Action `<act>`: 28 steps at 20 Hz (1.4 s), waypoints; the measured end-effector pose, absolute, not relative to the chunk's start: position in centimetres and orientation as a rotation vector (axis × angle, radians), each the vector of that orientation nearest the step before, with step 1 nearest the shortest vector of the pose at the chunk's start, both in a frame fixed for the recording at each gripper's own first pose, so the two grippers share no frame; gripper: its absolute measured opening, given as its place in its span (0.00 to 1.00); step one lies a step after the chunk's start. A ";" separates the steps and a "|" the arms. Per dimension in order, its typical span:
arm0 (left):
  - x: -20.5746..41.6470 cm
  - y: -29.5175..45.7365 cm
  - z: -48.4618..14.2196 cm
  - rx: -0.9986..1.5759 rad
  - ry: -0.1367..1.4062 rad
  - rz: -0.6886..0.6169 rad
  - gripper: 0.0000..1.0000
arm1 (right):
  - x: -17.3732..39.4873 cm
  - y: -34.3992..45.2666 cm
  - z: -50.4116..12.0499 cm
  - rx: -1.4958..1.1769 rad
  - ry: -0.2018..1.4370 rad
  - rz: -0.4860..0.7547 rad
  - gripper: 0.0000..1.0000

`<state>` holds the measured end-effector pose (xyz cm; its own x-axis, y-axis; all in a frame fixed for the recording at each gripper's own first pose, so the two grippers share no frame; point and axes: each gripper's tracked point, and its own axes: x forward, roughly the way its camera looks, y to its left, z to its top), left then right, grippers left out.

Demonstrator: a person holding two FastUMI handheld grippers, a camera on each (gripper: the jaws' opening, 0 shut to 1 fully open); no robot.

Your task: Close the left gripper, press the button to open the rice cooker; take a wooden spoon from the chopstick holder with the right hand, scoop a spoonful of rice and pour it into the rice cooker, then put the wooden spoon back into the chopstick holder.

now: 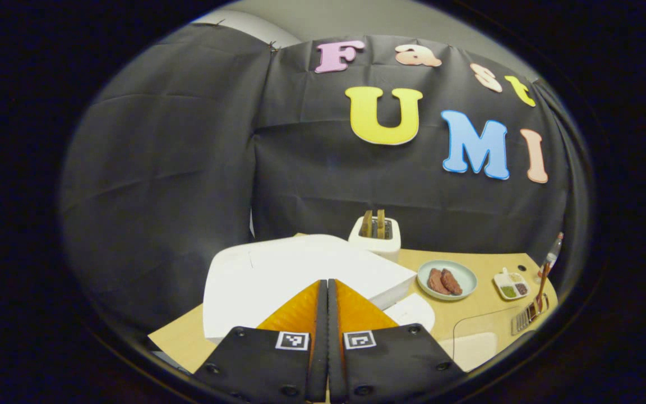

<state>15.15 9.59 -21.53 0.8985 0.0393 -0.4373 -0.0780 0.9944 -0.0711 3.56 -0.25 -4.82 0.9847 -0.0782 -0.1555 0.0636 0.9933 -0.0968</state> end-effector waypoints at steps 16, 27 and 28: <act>11.0 8.7 -5.9 -0.057 0.118 0.078 1.00 | 6.9 -2.4 -7.9 -0.106 0.212 -0.009 0.96; 5.5 8.4 -4.0 0.027 0.094 0.115 0.95 | 13.4 -2.5 -13.3 -0.102 0.309 0.054 0.96; 5.1 8.4 -3.8 0.034 0.095 0.118 0.95 | 13.9 -2.5 -13.9 -0.104 0.319 0.059 0.96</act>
